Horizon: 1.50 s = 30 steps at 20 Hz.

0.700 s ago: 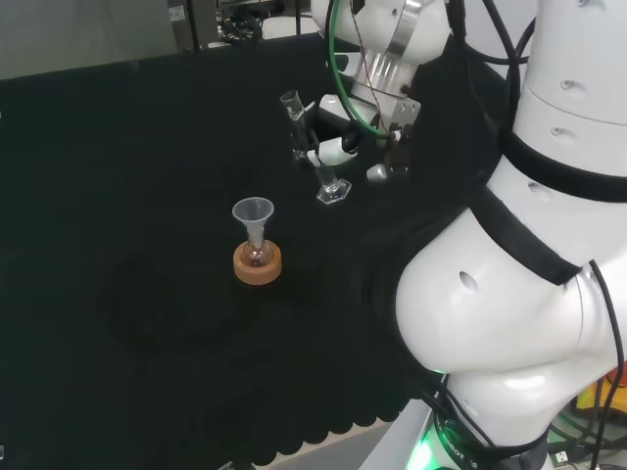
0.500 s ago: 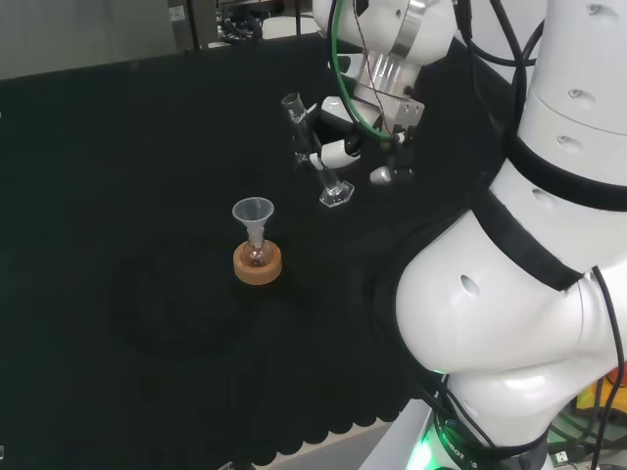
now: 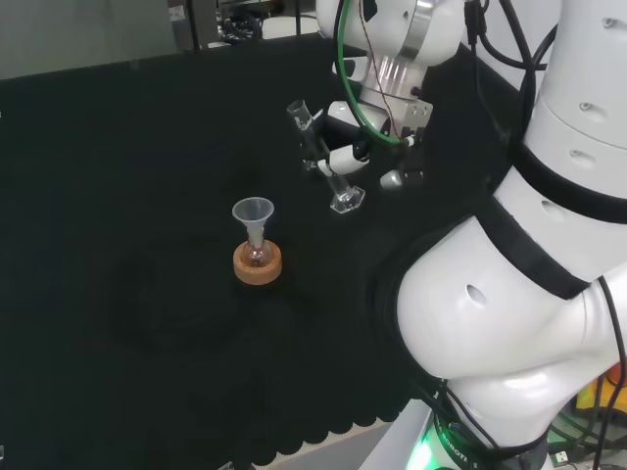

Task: Pour the water from the graduated cylinder into the round-bottom flask.

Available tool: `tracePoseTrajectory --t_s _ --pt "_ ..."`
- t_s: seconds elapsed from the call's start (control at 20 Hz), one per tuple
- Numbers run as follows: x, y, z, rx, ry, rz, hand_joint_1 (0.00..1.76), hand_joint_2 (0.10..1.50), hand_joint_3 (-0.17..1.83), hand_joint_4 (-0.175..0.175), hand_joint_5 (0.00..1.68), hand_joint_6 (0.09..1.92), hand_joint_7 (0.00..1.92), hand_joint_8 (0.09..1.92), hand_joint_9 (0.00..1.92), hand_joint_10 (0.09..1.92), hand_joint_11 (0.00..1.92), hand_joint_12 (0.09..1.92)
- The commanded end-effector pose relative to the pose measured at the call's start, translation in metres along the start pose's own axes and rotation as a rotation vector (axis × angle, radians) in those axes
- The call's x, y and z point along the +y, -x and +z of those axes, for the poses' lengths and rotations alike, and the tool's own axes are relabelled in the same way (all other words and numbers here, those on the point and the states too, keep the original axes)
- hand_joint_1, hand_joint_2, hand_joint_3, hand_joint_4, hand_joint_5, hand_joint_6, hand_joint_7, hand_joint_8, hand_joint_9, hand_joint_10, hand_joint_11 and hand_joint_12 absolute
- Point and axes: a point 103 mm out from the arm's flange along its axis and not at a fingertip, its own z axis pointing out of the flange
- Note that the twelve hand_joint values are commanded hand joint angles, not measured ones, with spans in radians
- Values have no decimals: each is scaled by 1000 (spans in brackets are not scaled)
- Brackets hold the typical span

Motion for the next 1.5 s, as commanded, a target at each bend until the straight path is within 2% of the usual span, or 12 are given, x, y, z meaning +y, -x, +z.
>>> tracePoseTrajectory --t_s 0.05,0.3,0.65,0.95,1.25,1.5 --pt "-32 -19 21 -92 -208 10 1157 1130 -17 -175 981 1018 1408 186 1543 87 1427 618" --pt "-35 -27 30 -131 -276 11 1157 1130 -17 -175 981 1018 1408 183 1543 87 1428 616" --pt "-35 -32 35 -174 -396 41 1157 1130 -17 -175 981 1017 1405 177 1537 87 1426 613" --pt "-34 -38 35 -214 -469 54 1157 1131 -17 -175 981 1018 1404 174 1535 87 1425 611" --pt "-34 -39 36 -222 -543 75 1157 1131 -18 -175 981 1018 1405 172 1536 87 1425 610" --pt "-35 -41 35 -239 -567 90 1157 1131 -18 -175 980 1019 1406 170 1536 87 1425 610"
